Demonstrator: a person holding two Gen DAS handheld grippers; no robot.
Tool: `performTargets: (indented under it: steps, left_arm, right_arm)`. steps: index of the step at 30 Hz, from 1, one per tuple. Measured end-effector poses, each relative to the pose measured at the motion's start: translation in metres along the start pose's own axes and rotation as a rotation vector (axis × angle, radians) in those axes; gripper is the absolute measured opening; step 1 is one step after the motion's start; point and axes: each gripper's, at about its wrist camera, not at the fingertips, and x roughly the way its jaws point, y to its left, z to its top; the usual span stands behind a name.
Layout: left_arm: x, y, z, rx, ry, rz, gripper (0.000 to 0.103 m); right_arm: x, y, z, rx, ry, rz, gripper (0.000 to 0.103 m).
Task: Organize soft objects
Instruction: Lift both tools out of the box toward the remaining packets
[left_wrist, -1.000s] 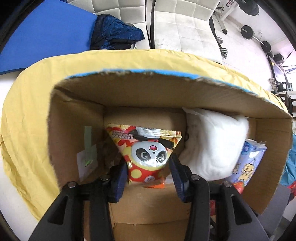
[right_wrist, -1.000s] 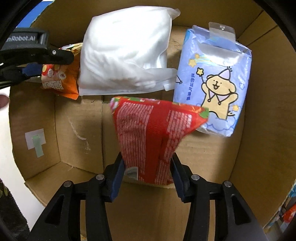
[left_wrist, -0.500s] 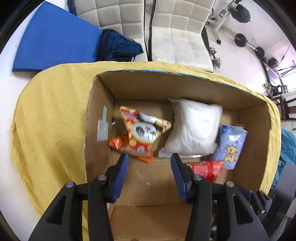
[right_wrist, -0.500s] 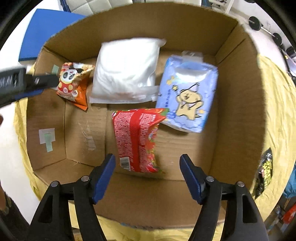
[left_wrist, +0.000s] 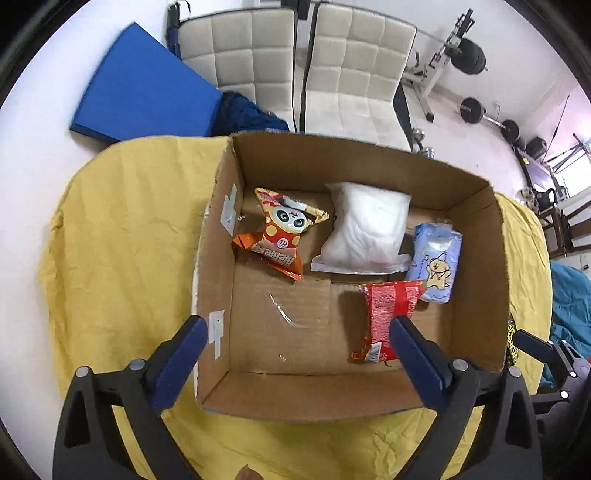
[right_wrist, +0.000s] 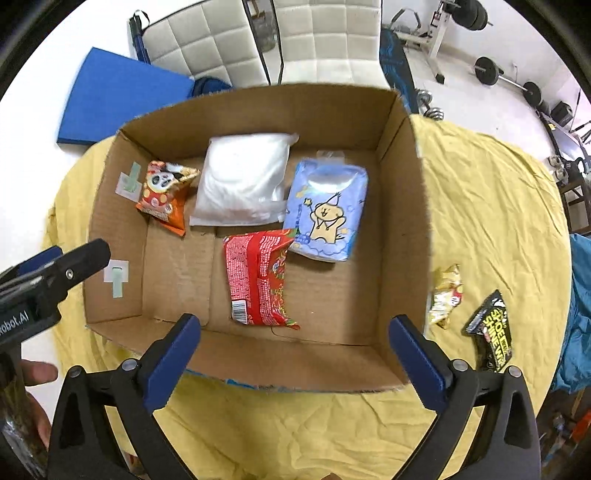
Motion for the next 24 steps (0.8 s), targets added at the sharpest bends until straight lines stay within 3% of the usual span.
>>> performTargets:
  steps: [11,24]
  left_arm:
    - [-0.064,-0.018,-0.031,0.027,-0.129,-0.024,0.101]
    - [-0.11,-0.033,-0.054,0.012,-0.192,-0.034,0.101]
  right_arm:
    - [-0.061,-0.005,-0.021,0.007,-0.127,0.012,0.103]
    - [-0.114,-0.027,-0.052,0.029,-0.185,0.088,0.103]
